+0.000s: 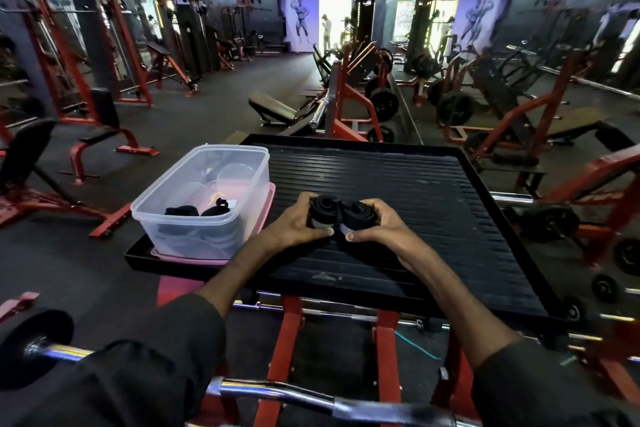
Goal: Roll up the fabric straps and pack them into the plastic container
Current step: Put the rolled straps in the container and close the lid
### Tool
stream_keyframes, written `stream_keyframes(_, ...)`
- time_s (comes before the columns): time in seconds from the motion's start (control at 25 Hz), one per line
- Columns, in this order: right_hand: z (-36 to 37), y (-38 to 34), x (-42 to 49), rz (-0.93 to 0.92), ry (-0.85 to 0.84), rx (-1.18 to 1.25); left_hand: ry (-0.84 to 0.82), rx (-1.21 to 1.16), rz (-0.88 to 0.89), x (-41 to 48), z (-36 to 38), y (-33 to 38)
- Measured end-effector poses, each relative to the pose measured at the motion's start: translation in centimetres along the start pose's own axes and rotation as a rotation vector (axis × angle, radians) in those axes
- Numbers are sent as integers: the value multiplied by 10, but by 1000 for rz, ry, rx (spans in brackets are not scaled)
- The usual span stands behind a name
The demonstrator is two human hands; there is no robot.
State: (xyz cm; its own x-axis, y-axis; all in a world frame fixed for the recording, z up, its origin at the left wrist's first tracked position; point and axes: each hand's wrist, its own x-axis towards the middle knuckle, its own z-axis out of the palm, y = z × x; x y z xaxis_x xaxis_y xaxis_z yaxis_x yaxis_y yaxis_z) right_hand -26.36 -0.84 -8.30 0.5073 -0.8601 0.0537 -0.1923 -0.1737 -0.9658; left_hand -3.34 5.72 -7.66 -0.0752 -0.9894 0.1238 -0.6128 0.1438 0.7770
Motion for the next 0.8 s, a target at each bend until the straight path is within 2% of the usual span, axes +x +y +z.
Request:
stream_keyframes(0.16,0,-7,-1,-36,3,-55,82,88,1,2,5,10)
stream_keyframes(0.28,0,-28,1,-99,29,-52,185,46,19,-6,-10,27)
stream_keyframes(0.4,8,-79,8,-215,21,70,326,-94,69,-11,-51,57)
stream_keyframes(0.52,33,-128,20,-321,2,193,437,-56,111,-24,-114,78)
stream_keyframes(0.68,89,-160,52,-362,-92,166,379,46,49,-62,-191,61)
stream_keyframes(0.8,128,-169,83,-320,-173,22,324,123,-23,-66,-229,10)
